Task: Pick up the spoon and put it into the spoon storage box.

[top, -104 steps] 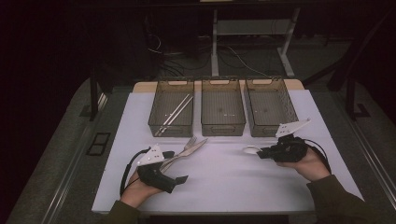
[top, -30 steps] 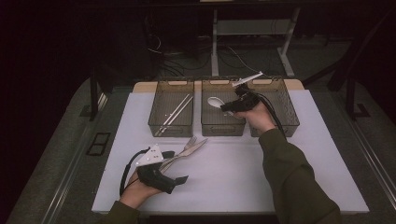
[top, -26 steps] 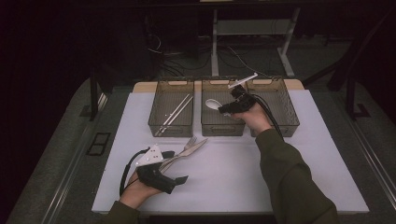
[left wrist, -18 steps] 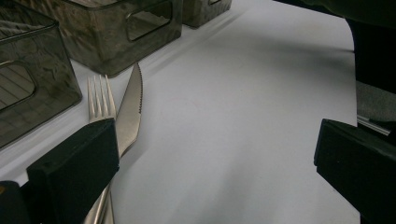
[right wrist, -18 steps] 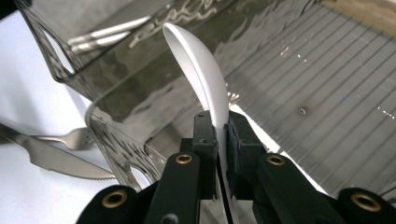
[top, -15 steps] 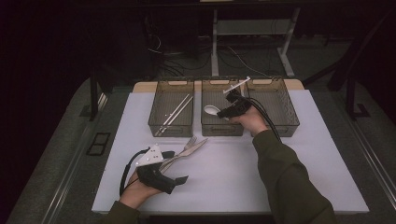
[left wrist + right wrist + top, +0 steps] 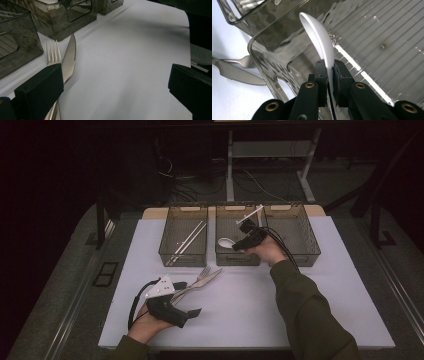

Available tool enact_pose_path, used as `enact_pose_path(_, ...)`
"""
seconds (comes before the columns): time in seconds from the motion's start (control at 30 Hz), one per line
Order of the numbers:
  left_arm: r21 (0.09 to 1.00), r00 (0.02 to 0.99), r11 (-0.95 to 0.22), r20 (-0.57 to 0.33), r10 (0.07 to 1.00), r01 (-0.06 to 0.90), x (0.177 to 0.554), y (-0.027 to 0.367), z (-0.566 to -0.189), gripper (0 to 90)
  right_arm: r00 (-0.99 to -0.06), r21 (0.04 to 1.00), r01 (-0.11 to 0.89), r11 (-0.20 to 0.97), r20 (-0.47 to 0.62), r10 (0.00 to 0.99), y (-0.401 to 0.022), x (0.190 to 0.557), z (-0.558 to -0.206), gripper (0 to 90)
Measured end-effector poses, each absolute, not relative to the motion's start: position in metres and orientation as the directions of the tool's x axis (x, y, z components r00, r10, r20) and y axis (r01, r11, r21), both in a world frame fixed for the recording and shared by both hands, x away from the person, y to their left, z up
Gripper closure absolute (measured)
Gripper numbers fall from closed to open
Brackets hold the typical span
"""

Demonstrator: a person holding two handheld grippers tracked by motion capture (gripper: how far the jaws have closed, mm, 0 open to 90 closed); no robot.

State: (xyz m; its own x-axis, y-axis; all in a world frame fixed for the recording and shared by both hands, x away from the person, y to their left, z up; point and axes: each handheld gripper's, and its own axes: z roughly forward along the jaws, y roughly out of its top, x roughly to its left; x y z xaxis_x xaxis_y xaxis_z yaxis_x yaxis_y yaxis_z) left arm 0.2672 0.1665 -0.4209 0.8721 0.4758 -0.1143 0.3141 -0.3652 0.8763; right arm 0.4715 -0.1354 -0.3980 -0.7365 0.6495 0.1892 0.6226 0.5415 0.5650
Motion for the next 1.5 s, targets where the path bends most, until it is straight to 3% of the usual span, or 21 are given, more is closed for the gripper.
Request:
enact_pose_path(0.33, 0.876, 0.873, -0.365, -0.115, 0.475, 0.314, 0.267, 0.166, -0.421, 0.0, -0.743, 0.555, 0.620, 0.555, 0.186, 0.643, -0.134, 0.471, -0.399, 78.2)
enact_pose_path(0.67, 0.877, 0.873, -0.367, -0.111, 0.475, 0.311, 0.268, 0.167, -0.421, 0.0, -0.729, 0.604, 0.624, 0.496, 0.219, 0.649, -0.145, 0.472, -0.388, 75.5)
enact_pose_path(1.03, 0.878, 0.873, -0.366, -0.111, 0.475, 0.310, 0.267, 0.168, -0.421, 0.0, -0.737, 0.686, 0.608, 0.401, 0.299, 0.606, -0.166, 0.459, -0.365, 58.4)
enact_pose_path(1.5, 0.880, 0.870, -0.354, -0.120, 0.477, 0.316, 0.268, 0.168, -0.421, 0.0, -0.785, 0.766, 0.513, 0.387, 0.237, 0.572, -0.187, 0.421, -0.345, 42.0)
